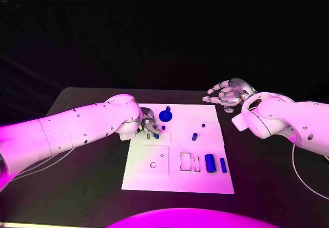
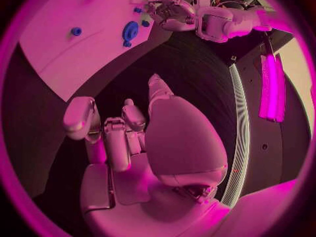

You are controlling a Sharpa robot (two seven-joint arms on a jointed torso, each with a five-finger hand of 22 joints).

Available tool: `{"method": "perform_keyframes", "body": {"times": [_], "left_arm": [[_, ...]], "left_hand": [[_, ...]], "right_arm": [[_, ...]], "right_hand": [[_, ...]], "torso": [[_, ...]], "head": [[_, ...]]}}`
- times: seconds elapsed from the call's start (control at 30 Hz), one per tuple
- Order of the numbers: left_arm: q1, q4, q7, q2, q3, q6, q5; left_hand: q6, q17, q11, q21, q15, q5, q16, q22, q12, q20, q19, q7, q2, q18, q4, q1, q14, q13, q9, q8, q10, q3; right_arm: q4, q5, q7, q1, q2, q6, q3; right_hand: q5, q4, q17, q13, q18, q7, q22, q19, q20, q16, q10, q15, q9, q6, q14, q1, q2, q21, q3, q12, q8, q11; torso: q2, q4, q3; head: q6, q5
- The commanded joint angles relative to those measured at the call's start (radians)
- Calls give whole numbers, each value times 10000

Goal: Assemble the parts on the task board

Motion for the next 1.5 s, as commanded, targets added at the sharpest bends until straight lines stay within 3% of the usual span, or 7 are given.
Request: {"method": "perform_keyframes", "body": {"times": [0.03, 0.53, 0.73, 1.03, 1.5], "left_arm": [[-96, -23, -155, 22, -68, 346, 94], [-97, -82, -171, 35, -68, 454, 87], [-98, -94, -165, 47, -68, 419, 87], [-98, -101, -165, 54, -69, 399, 87], [-98, -109, -177, 44, -69, 377, 80]], "left_hand": [[24, 2477, -50, 27, -76, 8, 47, 25, 62, -8, 44, -42, 93, -143, -388, 17, 979, 15, -9, -66, 38, 259], [84, 2475, -65, 15, -87, -60, 46, 24, 56, -21, 47, -61, 2, -144, -235, -53, 978, 23, -1, -147, 20, -253], [188, 2479, -65, 4, -90, -124, 48, 33, 57, -28, 56, -64, 35, -146, 116, -145, 979, 48, 4, -258, 12, -1058], [247, 2481, -61, -8, -88, -398, 48, 33, 60, -27, 60, -62, 66, -146, 444, -121, 980, 72, 12, -359, 11, -1720], [289, 2482, -52, -13, -80, -793, 49, 42, 57, -22, 65, -53, 41, -147, 758, -49, 980, 86, 22, -443, 9, -2185]], "right_arm": [[4, -99, 74, -11, 2, 106, 2], [12, -87, 147, -25, -9, -17, 2], [14, -80, 156, -27, -9, -30, 2], [15, -70, 164, -28, -13, -45, 2], [9, -62, 166, -28, -17, -49, 2]], "right_hand": [[-55, 0, 1081, -9, 146, -3, -9, -66, 11, -41, -13, -30, -16, -63, 670, -105, 15, -35, -75, -5, 7, -11], [-54, -1, 1083, -3, 143, -3, 1, -56, 10, -41, -4, -31, -20, -75, 671, -122, 22, -26, -83, 5, 18, -10], [-54, -1, 1083, -3, 143, -3, 1, -56, 10, -41, -4, -31, -20, -75, 671, -122, 22, -26, -83, 5, 18, -10], [-53, -3, 1071, -17, 145, -4, -10, -60, 10, -46, -8, -32, -23, -78, 669, -133, 33, -43, -87, 3, 34, -11], [-53, -1, 1073, -26, 147, -5, -15, -61, 9, -46, -11, -32, -26, -80, 670, -149, 34, -51, -97, 2, 47, -12]], "torso": [[-11, 4, 3], [-19, -2, 0], [-16, 2, 4], [-9, 3, 4], [-12, 4, -1]], "head": [[-20, 1], [-16, 1], [1, -10], [8, -21], [4, -21]]}}
